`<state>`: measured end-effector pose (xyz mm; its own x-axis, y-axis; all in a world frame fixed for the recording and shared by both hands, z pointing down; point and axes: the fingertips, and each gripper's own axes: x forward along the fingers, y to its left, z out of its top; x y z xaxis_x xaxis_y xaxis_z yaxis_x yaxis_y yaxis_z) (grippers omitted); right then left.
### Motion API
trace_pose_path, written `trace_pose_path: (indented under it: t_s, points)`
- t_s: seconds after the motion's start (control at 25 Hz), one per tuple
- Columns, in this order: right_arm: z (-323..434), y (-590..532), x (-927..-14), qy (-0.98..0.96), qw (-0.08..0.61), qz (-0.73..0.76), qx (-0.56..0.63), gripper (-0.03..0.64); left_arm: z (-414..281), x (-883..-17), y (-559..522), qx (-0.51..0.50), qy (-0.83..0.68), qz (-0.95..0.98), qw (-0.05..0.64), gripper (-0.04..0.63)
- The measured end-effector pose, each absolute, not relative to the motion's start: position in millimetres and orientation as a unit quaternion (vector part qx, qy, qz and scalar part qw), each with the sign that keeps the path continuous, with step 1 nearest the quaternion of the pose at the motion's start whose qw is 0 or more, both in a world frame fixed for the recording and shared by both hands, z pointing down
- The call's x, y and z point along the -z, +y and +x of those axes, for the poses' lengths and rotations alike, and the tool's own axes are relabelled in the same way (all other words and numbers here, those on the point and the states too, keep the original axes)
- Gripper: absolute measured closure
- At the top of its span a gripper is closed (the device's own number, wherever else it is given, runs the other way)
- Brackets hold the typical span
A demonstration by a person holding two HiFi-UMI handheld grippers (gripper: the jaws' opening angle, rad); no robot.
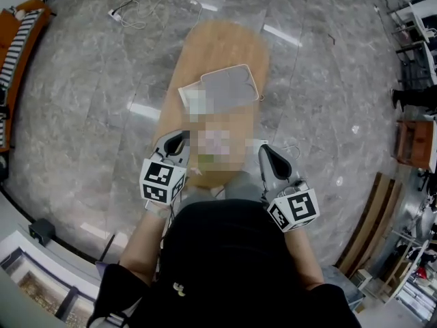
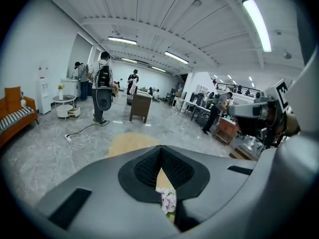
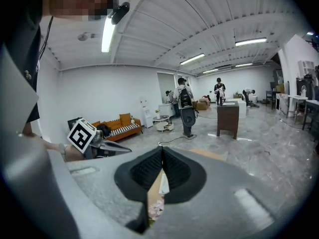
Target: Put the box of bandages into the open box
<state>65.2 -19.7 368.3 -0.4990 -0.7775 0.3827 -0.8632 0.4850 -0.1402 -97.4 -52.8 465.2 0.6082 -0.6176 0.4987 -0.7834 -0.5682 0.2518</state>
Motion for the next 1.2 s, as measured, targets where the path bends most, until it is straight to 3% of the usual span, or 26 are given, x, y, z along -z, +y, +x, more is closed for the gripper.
trace_pose_path:
  t_s: [0.48,1.2]
  points:
    - [59,-35,-342,-0.877,0.110,0.445,-0.142,0.618,-85,-376,-29,-0.139,-0.406,0.884,0.184,0.581]
    - [50,-43,-299,-0.914,0.085,0.383,-0.101,0.618,-79,-319,-22,-0.107,-0.453,0.875,0.134,0.581]
